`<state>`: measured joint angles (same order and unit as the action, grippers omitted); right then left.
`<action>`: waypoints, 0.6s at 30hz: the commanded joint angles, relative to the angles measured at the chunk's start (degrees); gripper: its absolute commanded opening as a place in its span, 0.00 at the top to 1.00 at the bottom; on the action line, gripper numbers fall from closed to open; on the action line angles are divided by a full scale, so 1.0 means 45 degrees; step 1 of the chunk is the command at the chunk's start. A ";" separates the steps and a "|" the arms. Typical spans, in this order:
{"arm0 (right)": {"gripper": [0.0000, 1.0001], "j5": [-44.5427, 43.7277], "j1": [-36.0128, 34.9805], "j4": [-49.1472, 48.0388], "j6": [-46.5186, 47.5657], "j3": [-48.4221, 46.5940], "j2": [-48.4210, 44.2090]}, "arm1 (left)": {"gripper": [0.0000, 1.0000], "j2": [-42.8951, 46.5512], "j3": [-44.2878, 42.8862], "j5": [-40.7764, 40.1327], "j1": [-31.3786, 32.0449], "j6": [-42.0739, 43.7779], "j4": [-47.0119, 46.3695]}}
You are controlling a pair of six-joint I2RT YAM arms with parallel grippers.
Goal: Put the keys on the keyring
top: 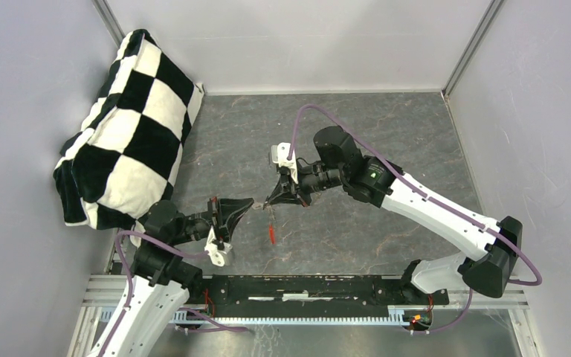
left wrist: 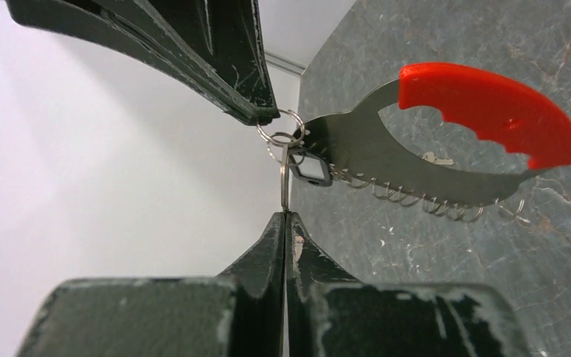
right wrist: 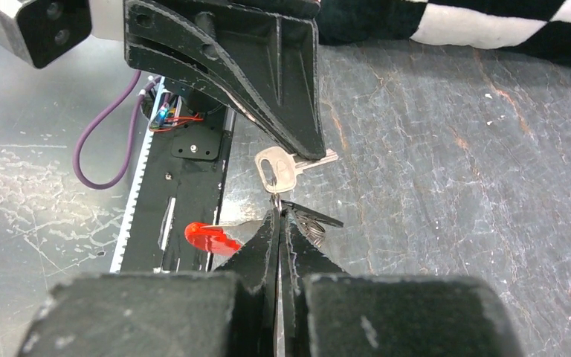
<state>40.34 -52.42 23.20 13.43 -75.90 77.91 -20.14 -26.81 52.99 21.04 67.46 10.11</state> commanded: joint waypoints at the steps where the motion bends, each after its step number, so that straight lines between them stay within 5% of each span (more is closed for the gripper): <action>1: 1.00 -0.0407 0.0048 -0.0761 -0.0448 -0.0016 0.0070 | 0.98 0.0361 0.0106 -0.0009 0.0051 0.1304 -0.0509; 12: 1.00 -0.0302 0.0105 -0.3253 -0.1888 0.1267 -0.0600 | 0.97 0.0726 0.0310 0.1141 0.0046 0.5874 0.3010; 18: 1.00 -0.0243 0.0112 -0.4146 -0.2236 0.1951 -0.0960 | 0.82 0.0428 0.0105 0.1263 0.0041 0.5113 0.3044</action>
<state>38.79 -52.31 12.88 5.54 -68.20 76.95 -17.26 -25.65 55.57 21.04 88.79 21.82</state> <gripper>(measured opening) 0.006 0.105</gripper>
